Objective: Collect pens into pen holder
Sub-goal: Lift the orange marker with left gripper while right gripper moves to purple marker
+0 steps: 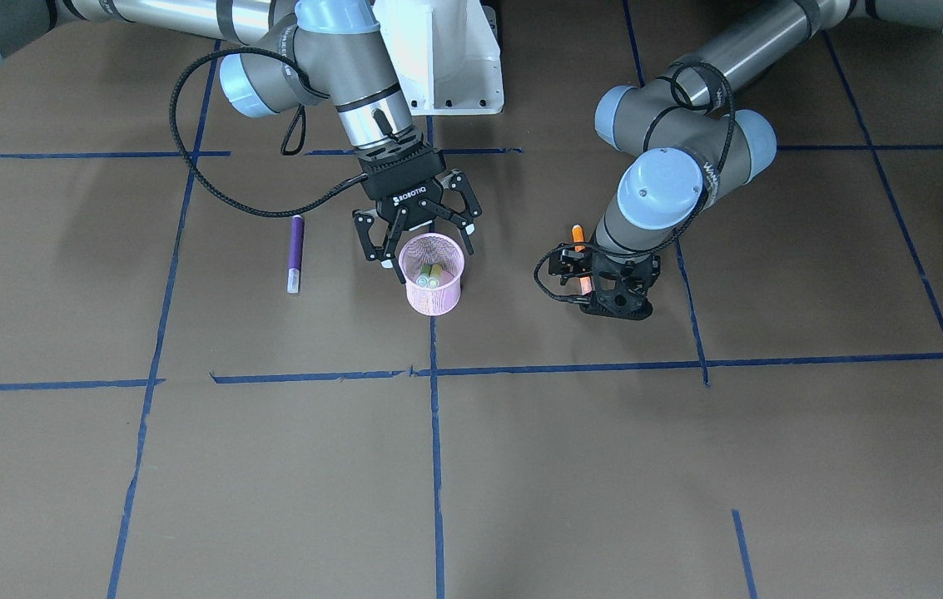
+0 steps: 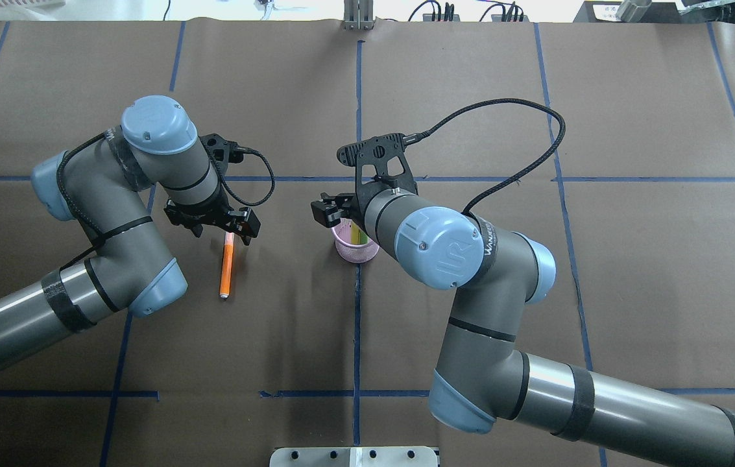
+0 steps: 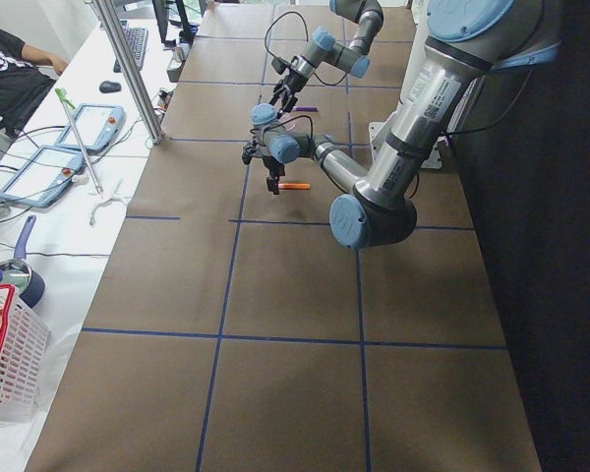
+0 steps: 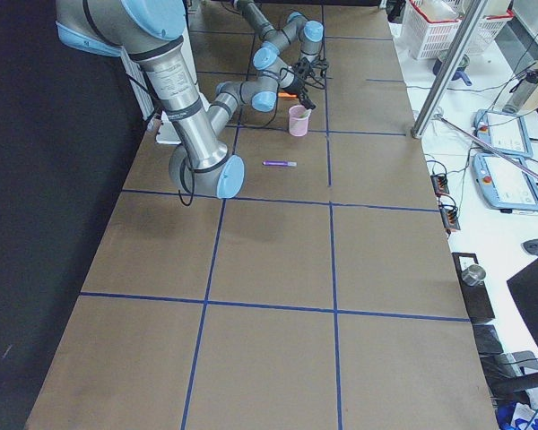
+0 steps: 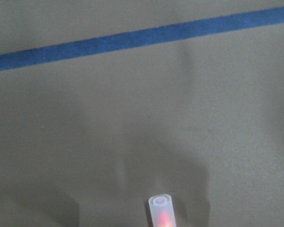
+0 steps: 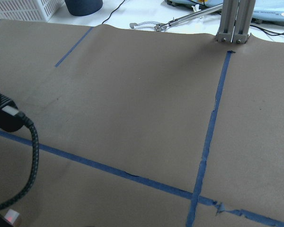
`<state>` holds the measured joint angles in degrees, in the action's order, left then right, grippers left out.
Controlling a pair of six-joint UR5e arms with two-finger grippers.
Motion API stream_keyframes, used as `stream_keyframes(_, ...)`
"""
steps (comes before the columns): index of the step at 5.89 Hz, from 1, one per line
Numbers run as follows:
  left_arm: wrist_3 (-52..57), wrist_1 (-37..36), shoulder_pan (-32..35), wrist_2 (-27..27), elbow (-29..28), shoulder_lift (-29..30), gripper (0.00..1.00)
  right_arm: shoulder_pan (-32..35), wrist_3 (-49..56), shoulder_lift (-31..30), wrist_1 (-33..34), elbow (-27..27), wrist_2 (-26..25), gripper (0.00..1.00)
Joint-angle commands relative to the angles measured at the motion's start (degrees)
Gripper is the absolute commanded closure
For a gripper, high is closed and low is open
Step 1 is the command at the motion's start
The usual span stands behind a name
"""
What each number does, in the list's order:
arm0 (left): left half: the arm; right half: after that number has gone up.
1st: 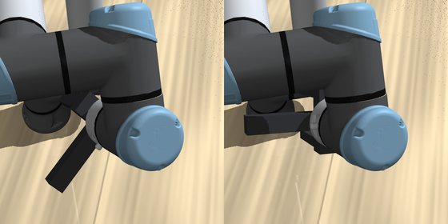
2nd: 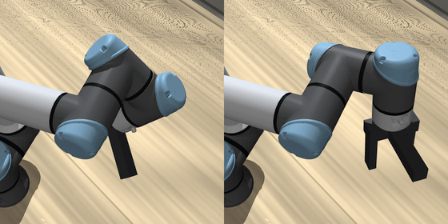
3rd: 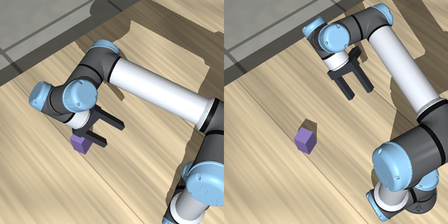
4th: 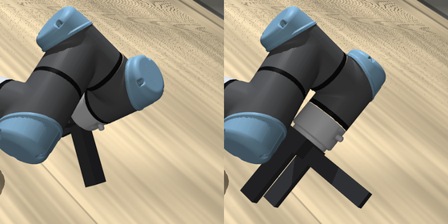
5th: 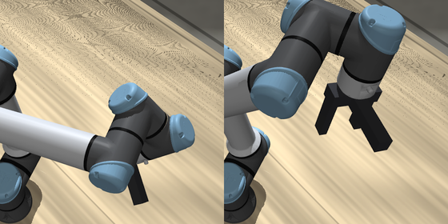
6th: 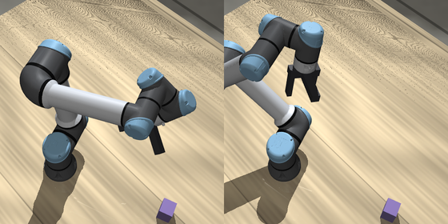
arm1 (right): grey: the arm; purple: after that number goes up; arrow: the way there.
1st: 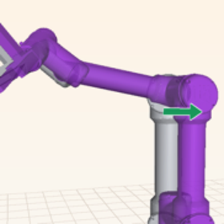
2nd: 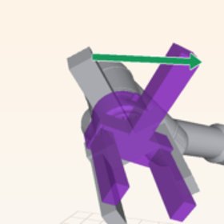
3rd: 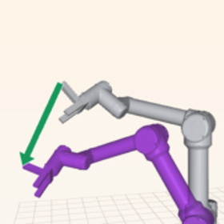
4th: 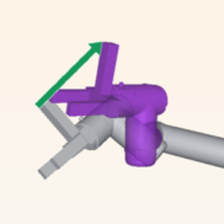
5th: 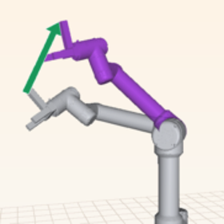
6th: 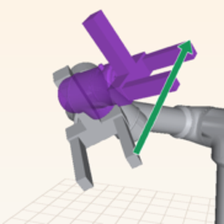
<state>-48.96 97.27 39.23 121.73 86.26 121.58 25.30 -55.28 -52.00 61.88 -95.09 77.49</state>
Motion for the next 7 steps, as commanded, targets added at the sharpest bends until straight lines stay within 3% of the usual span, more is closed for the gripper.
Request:
stream_keyframes(1,0.0,-0.1,0.0,0.0,-0.2,0.1,0.34,6.2,0.2,-0.6,1.0,-1.1,9.5,0.00)
stream_keyframes(3,0.0,-0.1,0.0,0.0,-0.2,0.1,0.65,17.8,4.5,-0.8,13.8,-3.3,28.8,0.00)
stream_keyframes(4,0.0,-0.1,0.0,0.0,-0.2,0.1,0.75,21.9,8.6,-2.2,19.1,-3.5,36.2,0.00)
stream_keyframes(5,0.0,-0.1,0.1,0.0,-0.2,0.1,0.92,23.4,9.6,-4.5,20.4,-3.6,40.2,0.00)
stream_keyframes(7,0.3,0.0,2.6,-0.5,1.5,0.3,0.99,23.1,9.6,-4.8,26.8,-3.6,42.0,0.00)
